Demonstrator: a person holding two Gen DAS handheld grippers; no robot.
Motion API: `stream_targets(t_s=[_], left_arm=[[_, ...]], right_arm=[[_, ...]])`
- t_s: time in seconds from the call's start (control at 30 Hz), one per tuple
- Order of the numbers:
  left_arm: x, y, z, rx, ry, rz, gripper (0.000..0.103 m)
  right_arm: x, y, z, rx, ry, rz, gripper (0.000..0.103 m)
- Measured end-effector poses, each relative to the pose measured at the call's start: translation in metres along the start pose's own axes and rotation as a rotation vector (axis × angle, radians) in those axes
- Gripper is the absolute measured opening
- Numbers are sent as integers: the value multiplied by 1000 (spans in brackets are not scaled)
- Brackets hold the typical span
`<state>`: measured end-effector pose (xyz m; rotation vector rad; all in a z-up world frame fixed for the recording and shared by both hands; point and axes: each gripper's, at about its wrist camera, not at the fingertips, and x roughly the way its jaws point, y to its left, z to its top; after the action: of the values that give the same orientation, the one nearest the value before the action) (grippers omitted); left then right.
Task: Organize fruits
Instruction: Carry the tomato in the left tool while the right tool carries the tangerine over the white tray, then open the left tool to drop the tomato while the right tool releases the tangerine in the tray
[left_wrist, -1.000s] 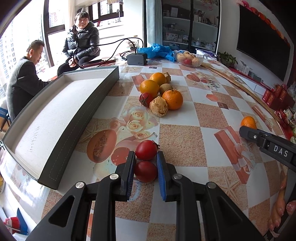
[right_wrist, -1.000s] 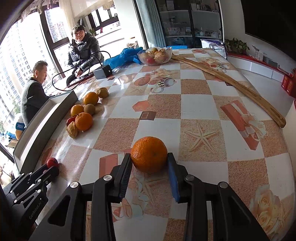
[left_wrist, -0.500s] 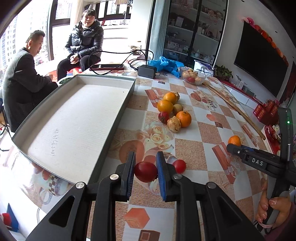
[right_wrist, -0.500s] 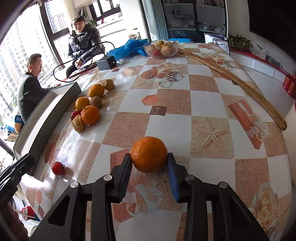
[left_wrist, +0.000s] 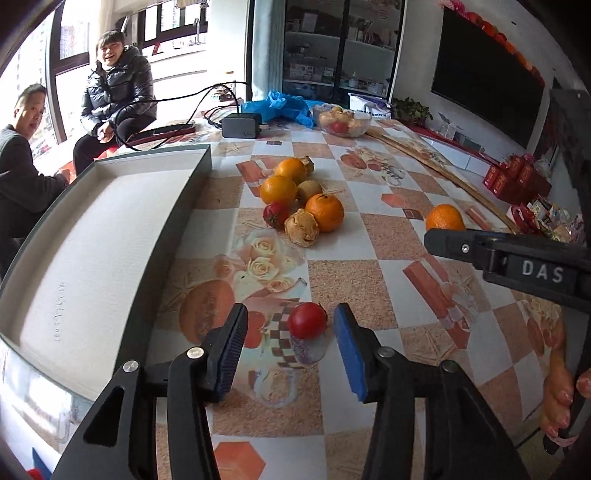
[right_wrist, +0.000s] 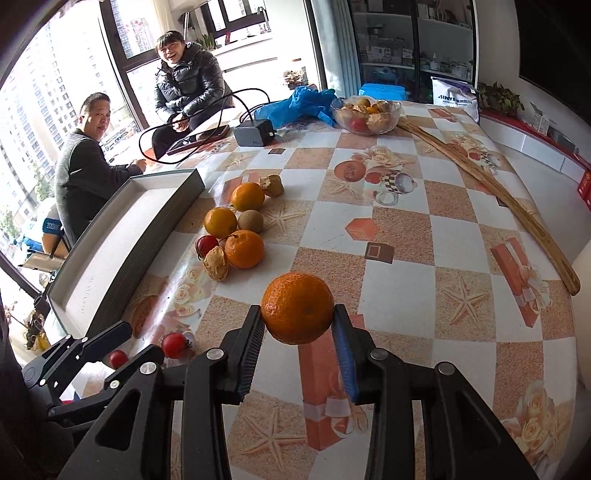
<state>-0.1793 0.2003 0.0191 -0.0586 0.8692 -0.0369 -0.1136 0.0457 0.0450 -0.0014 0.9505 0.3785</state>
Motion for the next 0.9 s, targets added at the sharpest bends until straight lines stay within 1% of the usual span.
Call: stream_targets(t_s=[0.03,0.07,0.1,0.17,0.27,0.37,0.47,0.6,0.67,0.73,0.83,0.9], left_arm=[[10,-4,1,12,30,23,53],[17,-6,0,17,40,42,52],[16,-8,1,26,13,59,42],[15,-8,2,31,18,38,23],[10,1,1,-6,22,10,23],[-5,16,4,-46,9,-4,23],[-29,37,15,-77,-17,14,23],[-52,78,36,-128,-27,72,23],[-56,100,44,-145,-27,135,23],[-55,122,48,-174,-9,203,23],[-48,154,49,-243,34,226,23],[-43,167,47,-260,50,279,23]], right_arm=[[-2,-3,0,4,0,-5,39],[-4,-5,1,6,-1,-9,39],[-6,-6,2,8,-3,-12,39],[-7,-7,5,8,-6,-10,39],[-4,0,12,-8,6,-3,39],[0,15,19,-37,26,28,39],[6,36,29,-82,44,63,39],[15,72,48,-126,66,146,39],[19,93,58,-154,72,179,39],[25,115,67,-182,78,204,39],[36,146,77,-225,101,246,39],[45,164,83,-250,114,266,39]])
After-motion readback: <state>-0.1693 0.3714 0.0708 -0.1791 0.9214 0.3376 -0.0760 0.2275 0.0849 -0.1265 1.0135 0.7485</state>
